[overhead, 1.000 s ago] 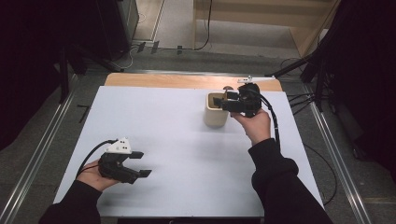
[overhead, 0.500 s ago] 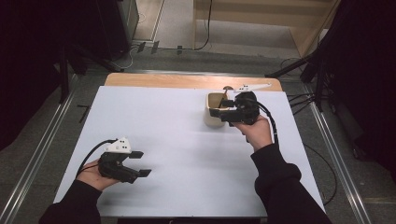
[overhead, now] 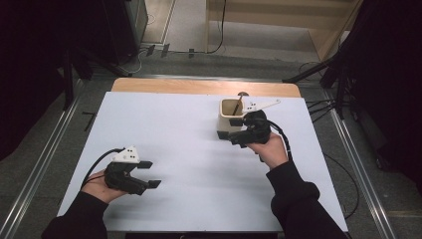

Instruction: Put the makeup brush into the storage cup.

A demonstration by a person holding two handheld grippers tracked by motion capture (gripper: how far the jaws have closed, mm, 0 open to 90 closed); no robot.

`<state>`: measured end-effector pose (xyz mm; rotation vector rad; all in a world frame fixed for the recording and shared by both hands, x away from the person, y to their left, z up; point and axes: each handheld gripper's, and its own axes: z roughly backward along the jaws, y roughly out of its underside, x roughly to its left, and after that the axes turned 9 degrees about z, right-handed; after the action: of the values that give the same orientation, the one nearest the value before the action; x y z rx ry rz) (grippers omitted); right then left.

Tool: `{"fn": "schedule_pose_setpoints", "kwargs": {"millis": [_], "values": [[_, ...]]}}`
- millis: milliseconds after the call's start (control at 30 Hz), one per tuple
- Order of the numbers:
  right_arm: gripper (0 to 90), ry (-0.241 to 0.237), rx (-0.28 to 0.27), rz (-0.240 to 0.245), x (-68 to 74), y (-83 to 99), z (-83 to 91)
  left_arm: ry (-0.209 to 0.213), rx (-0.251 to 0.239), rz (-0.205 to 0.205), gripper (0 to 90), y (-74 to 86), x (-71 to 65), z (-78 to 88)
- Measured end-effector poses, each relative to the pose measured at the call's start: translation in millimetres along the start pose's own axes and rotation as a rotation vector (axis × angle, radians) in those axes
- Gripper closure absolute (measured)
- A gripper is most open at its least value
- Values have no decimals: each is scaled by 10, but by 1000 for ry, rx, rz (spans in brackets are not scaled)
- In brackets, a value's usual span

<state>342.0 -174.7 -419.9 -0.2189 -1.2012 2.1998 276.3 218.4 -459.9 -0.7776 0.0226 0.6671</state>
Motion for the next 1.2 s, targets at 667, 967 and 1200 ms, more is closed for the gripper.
{"fn": "schedule_pose_setpoints", "kwargs": {"millis": [667,967,1200], "values": [[221,-4,-10,71,242,277,-2,-1,7,-4,267,-5,7,-11],[213,-12,-3,73,280,458,46,-2,-5,-10,267,-3,4,-14],[214,-22,5,80,315,570,82,-2,-6,-5,266,-2,8,-7]]}}
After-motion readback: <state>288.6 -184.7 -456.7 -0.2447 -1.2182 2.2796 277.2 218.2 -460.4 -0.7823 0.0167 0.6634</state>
